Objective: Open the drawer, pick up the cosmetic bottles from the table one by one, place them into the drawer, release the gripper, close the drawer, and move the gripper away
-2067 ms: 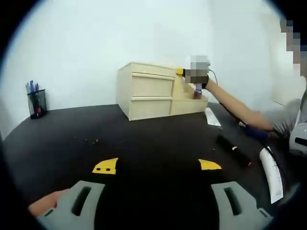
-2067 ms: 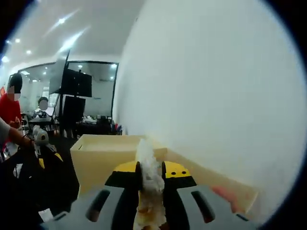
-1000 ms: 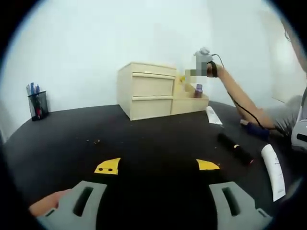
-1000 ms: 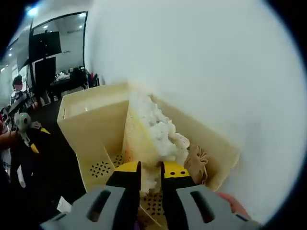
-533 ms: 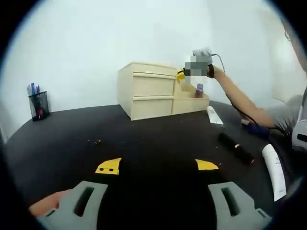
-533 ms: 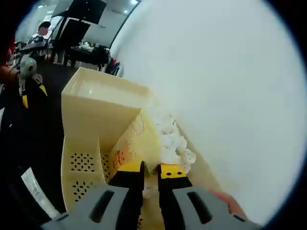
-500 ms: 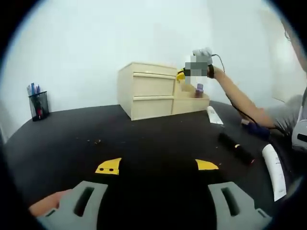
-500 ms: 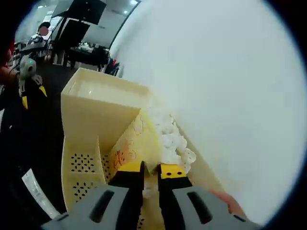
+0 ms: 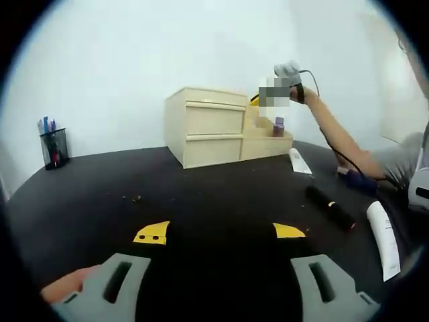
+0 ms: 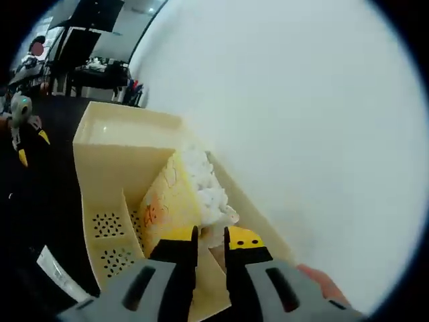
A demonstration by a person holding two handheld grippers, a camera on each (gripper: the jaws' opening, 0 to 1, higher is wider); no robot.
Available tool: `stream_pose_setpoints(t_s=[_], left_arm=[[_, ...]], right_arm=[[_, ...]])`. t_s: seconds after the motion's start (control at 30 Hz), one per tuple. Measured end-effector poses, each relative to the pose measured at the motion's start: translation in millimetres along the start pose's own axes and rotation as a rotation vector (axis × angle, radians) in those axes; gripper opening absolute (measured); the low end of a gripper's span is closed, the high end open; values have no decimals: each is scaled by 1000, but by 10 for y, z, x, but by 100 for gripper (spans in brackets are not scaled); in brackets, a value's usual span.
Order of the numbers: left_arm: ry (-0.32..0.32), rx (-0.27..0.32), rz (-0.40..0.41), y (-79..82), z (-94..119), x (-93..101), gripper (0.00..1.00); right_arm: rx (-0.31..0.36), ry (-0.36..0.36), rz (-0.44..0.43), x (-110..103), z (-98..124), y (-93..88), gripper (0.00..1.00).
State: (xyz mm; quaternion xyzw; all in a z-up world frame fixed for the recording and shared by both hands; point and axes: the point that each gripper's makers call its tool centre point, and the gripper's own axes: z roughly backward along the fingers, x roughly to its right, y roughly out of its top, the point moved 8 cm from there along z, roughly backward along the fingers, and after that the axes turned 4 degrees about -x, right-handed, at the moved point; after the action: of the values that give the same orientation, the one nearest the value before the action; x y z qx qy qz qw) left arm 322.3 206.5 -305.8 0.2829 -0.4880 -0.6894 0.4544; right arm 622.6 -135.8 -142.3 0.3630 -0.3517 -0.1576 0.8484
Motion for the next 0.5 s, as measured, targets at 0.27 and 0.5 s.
stream_pose_setpoints(t_s=[0.27,0.5], left_arm=[[2,1,5,8,-3,3,52],[7,4,24,18,-4,-9,52]], right_arm=[[80,-72,-8,-51,333,234,13],[114,-156,69,-272,772,544,13]])
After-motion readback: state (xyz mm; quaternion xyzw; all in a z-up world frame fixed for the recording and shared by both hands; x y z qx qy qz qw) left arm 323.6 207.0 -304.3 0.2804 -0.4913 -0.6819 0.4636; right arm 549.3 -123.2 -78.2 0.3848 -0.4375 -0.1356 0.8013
